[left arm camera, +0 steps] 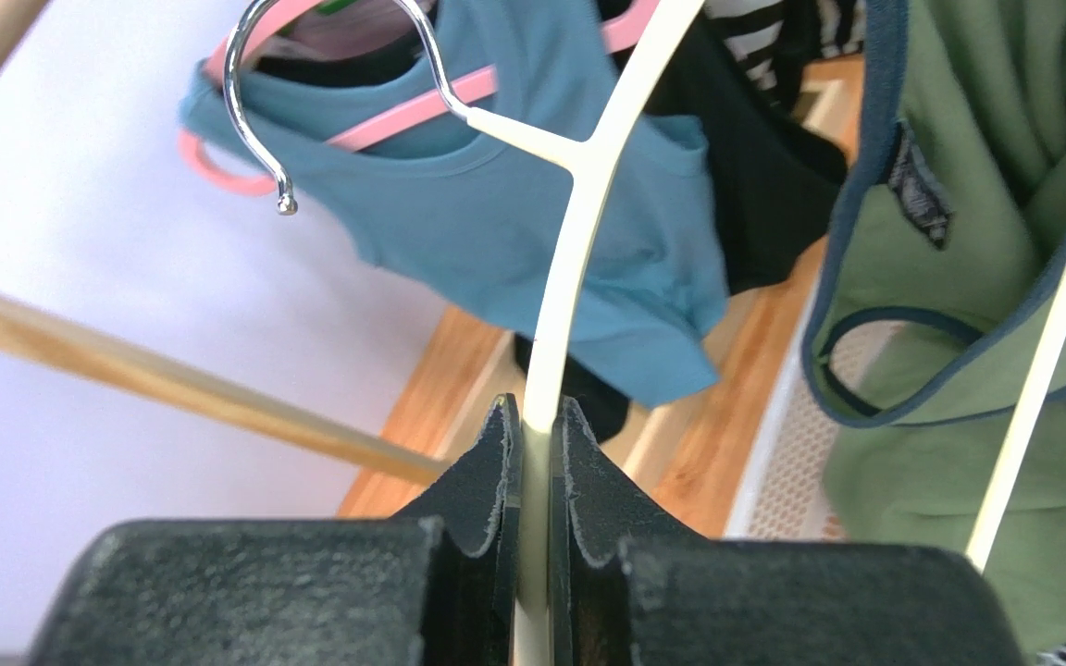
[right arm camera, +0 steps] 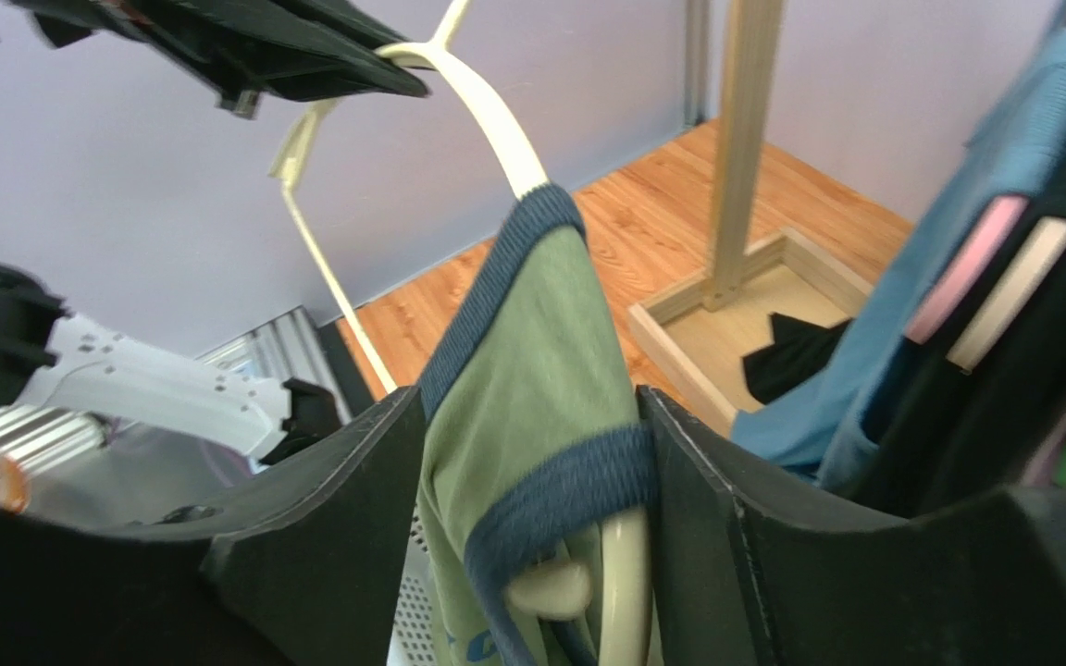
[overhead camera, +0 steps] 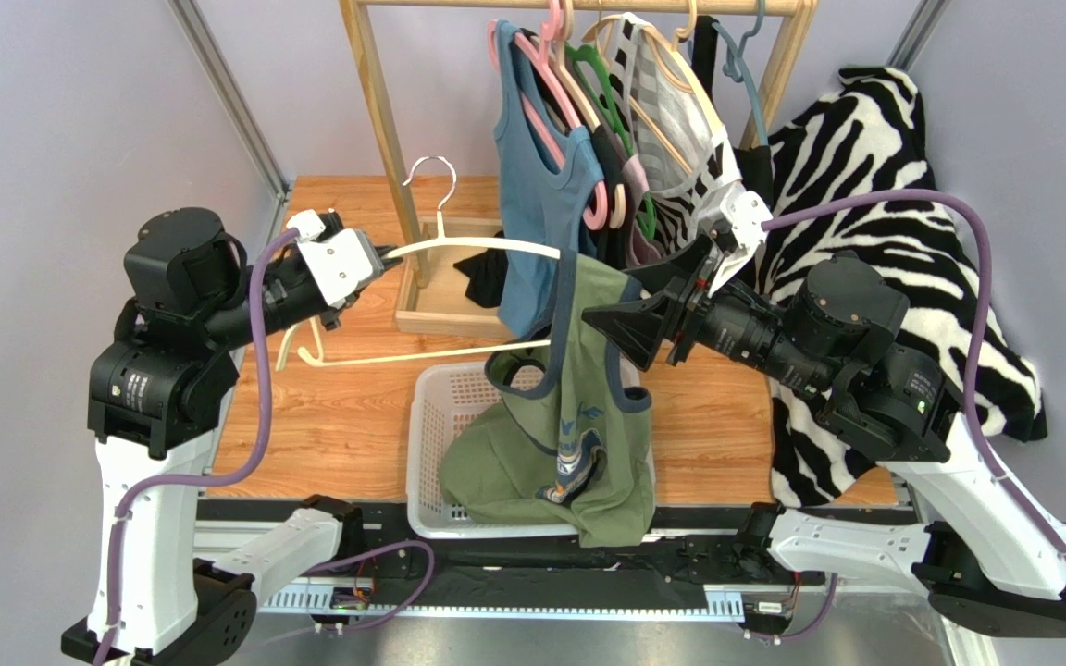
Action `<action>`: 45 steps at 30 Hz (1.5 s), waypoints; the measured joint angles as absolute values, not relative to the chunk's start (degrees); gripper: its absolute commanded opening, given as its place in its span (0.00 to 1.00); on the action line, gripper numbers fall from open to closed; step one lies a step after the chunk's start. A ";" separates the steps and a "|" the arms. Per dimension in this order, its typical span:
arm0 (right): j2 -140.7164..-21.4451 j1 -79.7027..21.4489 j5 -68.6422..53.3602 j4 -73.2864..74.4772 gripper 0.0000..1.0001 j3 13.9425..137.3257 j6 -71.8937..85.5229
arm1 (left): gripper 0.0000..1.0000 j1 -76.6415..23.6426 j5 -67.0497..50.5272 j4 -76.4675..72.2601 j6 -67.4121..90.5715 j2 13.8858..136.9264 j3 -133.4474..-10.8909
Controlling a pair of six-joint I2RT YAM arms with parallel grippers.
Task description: Remove the tank top from the hanger
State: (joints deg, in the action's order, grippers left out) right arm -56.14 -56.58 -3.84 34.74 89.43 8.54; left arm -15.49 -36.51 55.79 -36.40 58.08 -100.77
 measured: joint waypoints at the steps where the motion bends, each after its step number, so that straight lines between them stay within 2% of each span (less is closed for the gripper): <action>1: -56.14 -56.58 -2.48 34.94 0.61 89.43 8.27 | 0.00 -15.49 -35.29 55.51 -36.53 57.98 -100.77; 10: -53.69 -56.60 8.56 35.81 0.63 86.52 7.81 | 0.00 -15.64 -22.37 46.65 -39.62 54.92 -93.01; 16: -50.98 -56.99 6.66 34.46 0.60 81.43 10.46 | 0.00 -14.87 -11.14 41.74 -40.84 55.18 -89.47; 22: -56.42 -56.99 3.51 29.71 0.60 79.09 12.47 | 0.00 -14.85 -9.26 41.36 -40.38 55.29 -89.30; 29: -63.48 -56.99 4.12 26.92 0.58 78.56 12.60 | 0.00 -14.85 -13.43 45.01 -39.16 54.02 -89.84; 38: -64.20 -56.99 5.69 22.39 0.45 76.73 12.38 | 0.00 -14.85 -17.82 49.69 -38.70 50.43 -90.65; 45: -64.20 -56.99 5.82 21.89 0.19 73.41 12.78 | 0.00 -14.85 -19.29 52.10 -38.74 48.36 -90.94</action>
